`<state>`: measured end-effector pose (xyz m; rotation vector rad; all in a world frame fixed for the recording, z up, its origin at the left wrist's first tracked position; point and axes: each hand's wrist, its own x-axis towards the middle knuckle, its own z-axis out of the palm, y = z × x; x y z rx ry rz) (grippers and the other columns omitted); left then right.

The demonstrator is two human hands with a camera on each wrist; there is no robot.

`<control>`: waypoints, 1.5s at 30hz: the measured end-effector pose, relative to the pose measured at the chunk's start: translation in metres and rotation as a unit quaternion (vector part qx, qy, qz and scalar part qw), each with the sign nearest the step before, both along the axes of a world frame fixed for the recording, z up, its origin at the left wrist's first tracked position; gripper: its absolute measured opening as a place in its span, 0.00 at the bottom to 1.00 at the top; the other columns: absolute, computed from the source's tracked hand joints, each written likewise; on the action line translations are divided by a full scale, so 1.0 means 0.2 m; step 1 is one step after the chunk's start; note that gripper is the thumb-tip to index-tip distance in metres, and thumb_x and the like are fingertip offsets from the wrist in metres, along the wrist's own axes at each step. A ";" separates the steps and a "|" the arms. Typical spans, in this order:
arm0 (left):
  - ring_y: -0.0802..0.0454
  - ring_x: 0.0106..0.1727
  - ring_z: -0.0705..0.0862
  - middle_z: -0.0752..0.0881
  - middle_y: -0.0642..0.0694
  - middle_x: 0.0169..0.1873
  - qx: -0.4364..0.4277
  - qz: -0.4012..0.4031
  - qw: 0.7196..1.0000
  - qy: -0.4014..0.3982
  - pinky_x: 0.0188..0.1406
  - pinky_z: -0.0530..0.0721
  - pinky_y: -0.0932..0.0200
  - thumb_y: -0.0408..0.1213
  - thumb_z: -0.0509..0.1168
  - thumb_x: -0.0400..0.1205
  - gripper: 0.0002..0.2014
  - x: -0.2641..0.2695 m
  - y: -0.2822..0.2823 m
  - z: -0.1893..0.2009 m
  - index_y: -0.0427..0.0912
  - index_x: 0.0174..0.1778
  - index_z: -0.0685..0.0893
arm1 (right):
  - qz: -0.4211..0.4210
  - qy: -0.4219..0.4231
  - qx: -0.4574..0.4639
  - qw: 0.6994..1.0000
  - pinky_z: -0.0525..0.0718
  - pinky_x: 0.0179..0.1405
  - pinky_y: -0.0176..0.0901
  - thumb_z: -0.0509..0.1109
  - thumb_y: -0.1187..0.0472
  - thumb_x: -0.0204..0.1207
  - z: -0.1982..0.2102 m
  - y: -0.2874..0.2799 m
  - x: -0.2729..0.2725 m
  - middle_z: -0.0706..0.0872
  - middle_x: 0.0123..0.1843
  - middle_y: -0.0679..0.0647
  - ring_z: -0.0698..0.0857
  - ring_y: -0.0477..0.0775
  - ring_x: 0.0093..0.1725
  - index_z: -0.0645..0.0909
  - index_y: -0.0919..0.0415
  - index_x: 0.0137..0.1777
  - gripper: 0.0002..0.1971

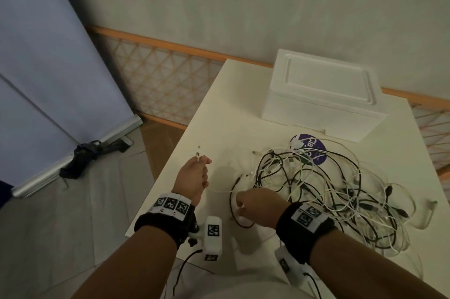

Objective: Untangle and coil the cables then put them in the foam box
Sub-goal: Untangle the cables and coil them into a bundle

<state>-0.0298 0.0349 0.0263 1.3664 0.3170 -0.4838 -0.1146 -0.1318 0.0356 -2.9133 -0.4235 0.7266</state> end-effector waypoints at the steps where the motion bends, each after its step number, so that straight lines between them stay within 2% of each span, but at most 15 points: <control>1: 0.56 0.21 0.62 0.64 0.53 0.18 0.011 0.005 1.000 -0.002 0.26 0.65 0.58 0.39 0.57 0.88 0.12 0.01 -0.01 0.00 0.40 0.40 0.79 | 0.009 0.021 -0.008 1.000 0.78 0.49 0.50 0.63 0.46 0.79 0.00 -0.01 0.00 0.84 0.57 0.59 0.83 0.63 0.56 0.78 0.60 0.59 0.19; 3: 0.56 0.21 0.62 0.65 0.53 0.19 0.018 0.010 1.000 0.007 0.27 0.64 0.58 0.39 0.58 0.87 0.13 0.03 -0.03 0.00 0.42 0.36 0.75 | 0.058 0.040 -0.055 0.996 0.78 0.46 0.50 0.65 0.48 0.78 -0.02 -0.01 -0.02 0.83 0.57 0.59 0.83 0.64 0.55 0.77 0.60 0.61 0.19; 5: 0.56 0.21 0.63 0.66 0.53 0.21 0.019 0.011 1.000 0.023 0.27 0.65 0.58 0.40 0.62 0.85 0.15 0.05 -0.05 0.01 0.46 0.32 0.70 | 0.093 0.050 -0.083 0.991 0.78 0.43 0.51 0.61 0.59 0.81 -0.05 -0.01 -0.04 0.83 0.56 0.61 0.84 0.66 0.55 0.78 0.63 0.61 0.13; 7: 0.56 0.23 0.62 0.65 0.53 0.22 0.021 0.012 0.999 0.030 0.29 0.65 0.58 0.43 0.64 0.84 0.17 0.07 -0.07 0.02 0.48 0.32 0.67 | 0.087 0.063 -0.038 0.994 0.78 0.46 0.50 0.59 0.61 0.82 -0.03 -0.02 -0.04 0.84 0.55 0.60 0.84 0.64 0.54 0.80 0.62 0.59 0.12; 9: 0.55 0.24 0.61 0.64 0.52 0.22 0.008 0.014 0.999 0.046 0.29 0.65 0.58 0.45 0.61 0.85 0.17 0.09 -0.08 0.04 0.48 0.32 0.67 | 0.037 0.043 0.083 0.995 0.76 0.47 0.42 0.62 0.53 0.82 0.07 -0.05 -0.01 0.86 0.51 0.55 0.83 0.54 0.51 0.83 0.58 0.57 0.13; 11: 0.54 0.24 0.60 0.63 0.52 0.21 -0.015 0.007 0.998 0.067 0.29 0.65 0.58 0.45 0.58 0.87 0.18 0.11 -0.09 0.06 0.48 0.31 0.65 | -0.028 -0.002 0.202 0.979 0.73 0.40 0.35 0.65 0.47 0.80 0.21 -0.10 0.03 0.86 0.43 0.49 0.81 0.44 0.42 0.85 0.56 0.52 0.14; 14: 0.53 0.22 0.61 0.64 0.50 0.19 -0.028 -0.037 0.996 0.082 0.27 0.68 0.58 0.41 0.61 0.86 0.19 0.12 -0.13 0.11 0.46 0.29 0.65 | -0.125 -0.075 0.294 0.945 0.73 0.33 0.31 0.66 0.48 0.80 0.39 -0.20 0.11 0.83 0.33 0.46 0.79 0.43 0.33 0.85 0.54 0.41 0.13; 17: 0.53 0.18 0.66 0.70 0.47 0.17 0.037 -0.095 0.991 0.092 0.24 0.71 0.60 0.37 0.64 0.84 0.16 0.11 -0.20 0.14 0.43 0.30 0.69 | -0.208 -0.160 0.317 0.911 0.70 0.29 0.32 0.65 0.49 0.81 0.46 -0.29 0.18 0.78 0.28 0.46 0.74 0.40 0.27 0.83 0.56 0.39 0.14; 20: 0.53 0.19 0.72 0.83 0.41 0.24 0.033 -0.167 0.977 0.130 0.24 0.72 0.62 0.43 0.61 0.86 0.18 0.08 -0.24 0.16 0.40 0.31 0.76 | -0.238 -0.212 0.309 0.896 0.70 0.29 0.28 0.63 0.51 0.82 0.46 -0.33 0.19 0.78 0.30 0.42 0.76 0.38 0.29 0.81 0.54 0.43 0.11; 23: 0.52 0.28 0.83 0.90 0.40 0.37 -0.080 -0.211 0.964 0.137 0.29 0.78 0.61 0.44 0.54 0.88 0.20 0.05 -0.29 0.19 0.37 0.41 0.86 | -0.201 -0.179 0.245 0.932 0.74 0.34 0.35 0.62 0.53 0.83 0.41 -0.31 0.15 0.81 0.36 0.42 0.79 0.41 0.36 0.82 0.55 0.50 0.09; 25: 0.51 0.35 0.86 0.90 0.44 0.39 -0.145 -0.187 0.963 0.126 0.34 0.81 0.60 0.42 0.52 0.89 0.18 0.05 -0.32 0.22 0.38 0.49 0.86 | -0.149 -0.155 0.176 0.961 0.77 0.41 0.43 0.61 0.53 0.83 0.34 -0.29 0.11 0.85 0.44 0.48 0.82 0.50 0.43 0.82 0.55 0.53 0.10; 28: 0.53 0.37 0.87 0.89 0.48 0.35 -0.170 -0.147 0.970 0.092 0.36 0.82 0.60 0.39 0.53 0.89 0.14 0.06 -0.36 0.25 0.38 0.55 0.84 | -0.127 -0.132 0.134 0.974 0.77 0.44 0.45 0.59 0.52 0.83 0.28 -0.28 0.07 0.86 0.47 0.51 0.83 0.52 0.47 0.81 0.56 0.51 0.11; 32: 0.53 0.35 0.86 0.86 0.48 0.33 -0.171 -0.131 0.974 0.070 0.40 0.83 0.58 0.36 0.55 0.88 0.11 0.07 -0.37 0.25 0.38 0.58 0.83 | -0.130 -0.129 0.140 0.973 0.72 0.41 0.39 0.60 0.52 0.83 0.26 -0.31 0.05 0.87 0.47 0.49 0.82 0.48 0.46 0.82 0.55 0.52 0.11; 37: 0.54 0.35 0.85 0.84 0.50 0.33 -0.216 -0.099 0.969 0.062 0.39 0.85 0.59 0.35 0.56 0.88 0.11 0.11 -0.34 0.26 0.41 0.56 0.84 | -0.093 -0.077 0.075 0.990 0.78 0.46 0.42 0.60 0.51 0.82 0.26 -0.32 0.00 0.87 0.50 0.49 0.83 0.50 0.51 0.83 0.51 0.55 0.12; 45: 0.52 0.38 0.84 0.83 0.48 0.34 -0.204 -0.107 0.972 0.034 0.44 0.83 0.57 0.31 0.54 0.88 0.12 0.10 -0.32 0.27 0.42 0.54 0.84 | -0.106 -0.078 0.087 0.988 0.76 0.46 0.40 0.61 0.49 0.82 0.26 -0.31 0.00 0.87 0.52 0.49 0.83 0.49 0.52 0.83 0.51 0.57 0.13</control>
